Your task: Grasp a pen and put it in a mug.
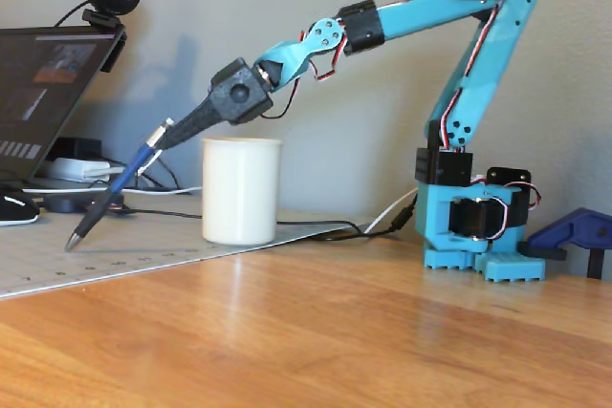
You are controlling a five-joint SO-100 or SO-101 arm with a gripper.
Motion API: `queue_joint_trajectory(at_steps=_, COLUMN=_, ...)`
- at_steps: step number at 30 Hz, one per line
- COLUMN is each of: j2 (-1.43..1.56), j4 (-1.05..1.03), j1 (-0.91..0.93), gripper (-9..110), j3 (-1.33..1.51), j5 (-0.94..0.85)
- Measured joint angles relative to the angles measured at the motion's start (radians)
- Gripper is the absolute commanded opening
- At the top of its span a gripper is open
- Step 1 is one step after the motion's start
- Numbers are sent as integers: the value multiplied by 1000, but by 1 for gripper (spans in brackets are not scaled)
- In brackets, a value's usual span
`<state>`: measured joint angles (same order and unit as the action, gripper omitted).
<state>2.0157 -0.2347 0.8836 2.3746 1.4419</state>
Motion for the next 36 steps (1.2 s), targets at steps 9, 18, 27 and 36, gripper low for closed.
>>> queue_joint_trajectory(at_steps=9, j2=167, j4=0, j1=0, gripper=3, j3=61, j5=0)
queue_joint_trajectory(at_steps=18, j2=247, j4=0, j1=0, gripper=3, j3=124, j5=0)
queue_joint_trajectory(at_steps=27, j2=250, j4=0, j1=0, gripper=2, j3=127, j5=0)
queue_joint_trajectory(at_steps=36, j2=250, j4=0, j1=0, gripper=0, j3=127, j5=0)
